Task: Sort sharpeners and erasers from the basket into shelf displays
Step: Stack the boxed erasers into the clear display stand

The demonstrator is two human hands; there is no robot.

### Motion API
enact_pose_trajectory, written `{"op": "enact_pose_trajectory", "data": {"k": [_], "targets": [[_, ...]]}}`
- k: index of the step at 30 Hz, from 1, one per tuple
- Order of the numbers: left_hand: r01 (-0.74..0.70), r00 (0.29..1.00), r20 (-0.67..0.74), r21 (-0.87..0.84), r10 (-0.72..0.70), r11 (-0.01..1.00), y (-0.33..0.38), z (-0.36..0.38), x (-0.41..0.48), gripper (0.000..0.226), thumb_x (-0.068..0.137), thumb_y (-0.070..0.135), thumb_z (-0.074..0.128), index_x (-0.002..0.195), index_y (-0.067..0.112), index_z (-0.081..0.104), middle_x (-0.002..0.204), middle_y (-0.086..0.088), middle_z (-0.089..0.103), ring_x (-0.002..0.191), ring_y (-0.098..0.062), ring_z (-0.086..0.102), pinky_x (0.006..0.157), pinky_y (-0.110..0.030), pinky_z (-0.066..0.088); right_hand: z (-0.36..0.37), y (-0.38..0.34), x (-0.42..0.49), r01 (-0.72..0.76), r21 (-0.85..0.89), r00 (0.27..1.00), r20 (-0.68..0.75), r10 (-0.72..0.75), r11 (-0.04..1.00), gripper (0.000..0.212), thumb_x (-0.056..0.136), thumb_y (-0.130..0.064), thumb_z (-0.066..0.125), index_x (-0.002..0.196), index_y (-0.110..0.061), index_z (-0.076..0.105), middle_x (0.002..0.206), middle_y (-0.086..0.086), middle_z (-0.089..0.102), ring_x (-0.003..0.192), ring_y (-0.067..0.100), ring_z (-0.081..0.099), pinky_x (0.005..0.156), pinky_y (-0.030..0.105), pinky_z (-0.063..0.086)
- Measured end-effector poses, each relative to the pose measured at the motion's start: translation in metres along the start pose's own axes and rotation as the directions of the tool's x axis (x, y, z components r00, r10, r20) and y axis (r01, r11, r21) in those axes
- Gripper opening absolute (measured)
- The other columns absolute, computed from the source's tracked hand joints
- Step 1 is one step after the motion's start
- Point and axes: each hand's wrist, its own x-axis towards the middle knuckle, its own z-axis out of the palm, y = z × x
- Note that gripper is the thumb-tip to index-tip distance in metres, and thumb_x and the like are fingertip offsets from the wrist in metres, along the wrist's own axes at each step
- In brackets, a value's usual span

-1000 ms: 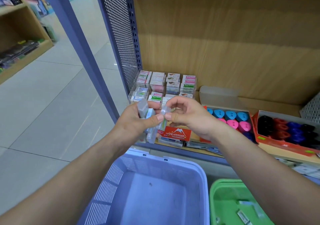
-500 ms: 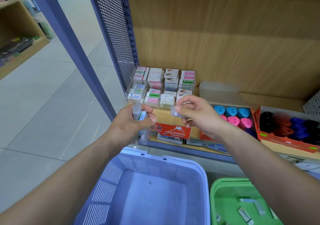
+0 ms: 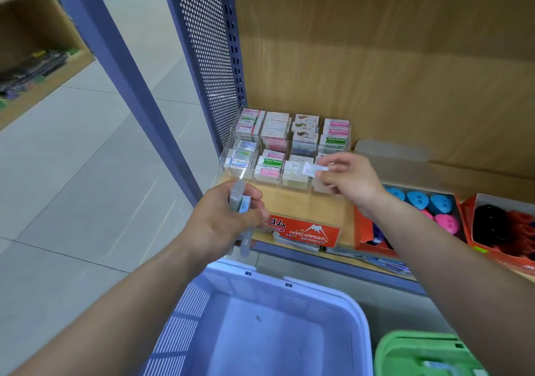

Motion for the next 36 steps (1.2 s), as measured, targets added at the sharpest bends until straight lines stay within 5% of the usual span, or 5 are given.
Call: {"op": "enact_pose_trajectory", "data": {"k": [8,13,23,28,36], "targets": [[0.014,0.992,-0.127,-0.022,-0.016,1.000,-0.001,-0.023,0.010,0.017,0.085,0.002,0.076,0.097,0.005,0.065,0.086,-0.019,0.066,0.056,-0.021,0.058,0.036,-0.018,0.039,0.077,-0.018,0.090,0.219,-0.208,0.976,0.034,-0.216,0.953,0.016,0.084,-0.018,0.080,0.095,-0.026,0.072,0.086,0.001,0.064,0.077,0.014,0.062,0.071,0.024,0.054],[0.013,0.988,-0.151,-0.032,-0.017,0.999,-0.006,-0.033,0.013,0.018,0.084,0.004,0.078,0.096,0.008,0.066,0.094,-0.020,0.069,0.060,-0.019,0.063,0.047,-0.025,0.051,0.123,-0.026,0.116,0.268,-0.345,0.963,0.087,-0.254,0.900,0.016,0.083,-0.018,0.079,0.094,-0.022,0.069,0.074,-0.010,0.057,0.070,0.009,0.056,0.060,0.018,0.043],[0.006,0.980,-0.201,0.027,0.000,1.000,-0.005,-0.040,0.012,0.020,0.084,0.011,0.079,0.098,0.011,0.065,0.088,-0.014,0.072,0.064,-0.016,0.068,0.063,-0.048,0.061,0.148,-0.002,0.102,0.435,-0.528,0.901,0.247,-0.357,0.730,0.029,0.094,-0.029,0.065,0.119,-0.018,0.074,0.118,0.006,0.063,0.107,0.022,0.060,0.092,0.036,0.050],[0.049,0.970,-0.238,-0.023,-0.053,0.999,-0.006,-0.042,0.013,0.021,0.086,0.022,0.078,0.098,0.014,0.062,0.082,-0.010,0.075,0.059,-0.022,0.068,0.048,-0.028,0.044,0.121,-0.002,0.012,0.371,-0.209,0.929,0.073,-0.364,0.905,0.016,0.096,-0.023,0.064,0.107,-0.026,0.075,0.102,-0.011,0.068,0.079,0.003,0.058,0.075,0.018,0.047],[-0.025,0.986,-0.164,-0.071,0.013,0.997,-0.005,-0.019,0.007,0.024,0.086,0.021,0.077,0.100,0.009,0.062,0.078,-0.006,0.064,0.066,-0.019,0.060,0.054,-0.027,0.047,0.101,-0.014,-0.090,0.149,0.255,0.953,0.221,-0.207,0.956,0.015,0.084,-0.021,0.079,0.091,-0.020,0.067,0.080,0.001,0.068,0.074,0.031,0.073,0.075,0.049,0.060]]}}
